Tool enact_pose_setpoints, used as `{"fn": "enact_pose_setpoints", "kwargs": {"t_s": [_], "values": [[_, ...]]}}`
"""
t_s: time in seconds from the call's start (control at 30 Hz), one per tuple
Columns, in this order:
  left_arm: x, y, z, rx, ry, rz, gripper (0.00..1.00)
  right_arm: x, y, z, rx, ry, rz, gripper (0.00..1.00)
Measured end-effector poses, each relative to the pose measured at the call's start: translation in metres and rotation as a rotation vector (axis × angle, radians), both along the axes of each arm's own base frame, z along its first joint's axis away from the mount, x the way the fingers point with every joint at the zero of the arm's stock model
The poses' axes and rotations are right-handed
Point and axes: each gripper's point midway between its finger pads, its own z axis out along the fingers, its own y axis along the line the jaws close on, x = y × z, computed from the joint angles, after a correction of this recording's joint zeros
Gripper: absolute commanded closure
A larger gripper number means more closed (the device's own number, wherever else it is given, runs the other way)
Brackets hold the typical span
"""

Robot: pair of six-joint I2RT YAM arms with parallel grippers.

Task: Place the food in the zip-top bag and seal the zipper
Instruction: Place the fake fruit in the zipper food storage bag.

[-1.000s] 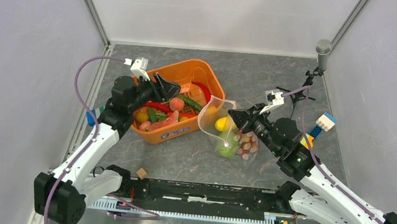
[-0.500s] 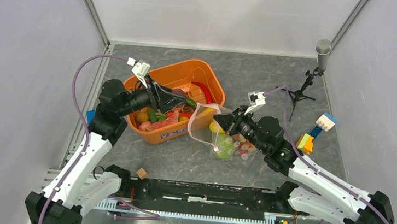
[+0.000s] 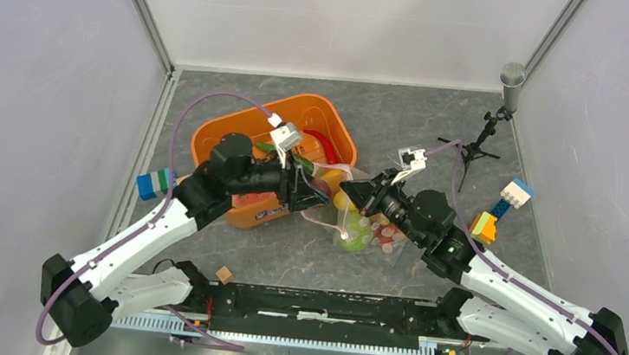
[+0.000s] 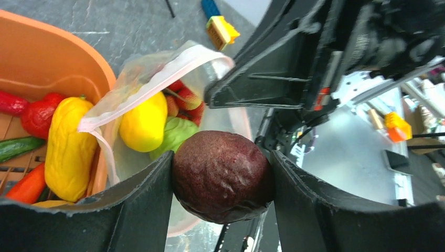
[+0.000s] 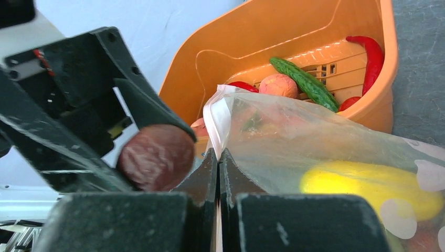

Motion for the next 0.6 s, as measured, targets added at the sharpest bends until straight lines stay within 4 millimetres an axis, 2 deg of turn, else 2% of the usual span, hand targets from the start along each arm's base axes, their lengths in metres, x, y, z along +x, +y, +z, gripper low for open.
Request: {"fn": "enact_pose_setpoints", "kwargs": {"t_s": [0.17, 0.27, 0.43, 0.6], "values": [[0.009, -0.010, -0.029, 0.118, -0.006, 0.039, 0.48, -0.001, -0.003, 0.005, 0.011, -0.010, -0.005, 0.99], [0.011, -0.015, -0.039, 0.168, -0.017, 0.056, 0.47, -0.002, -0.004, 0.007, 0.015, -0.014, -0.006, 0.99], [0.012, -0.022, -0.043, 0.213, -0.046, 0.084, 0.43, -0.002, -0.003, 0.007, 0.012, -0.016, 0.000, 0.99], [0.027, -0.025, -0.045, 0.251, -0.069, 0.163, 0.36, -0.003, -0.002, 0.007, 0.011, -0.018, 0.008, 0.99]]}}
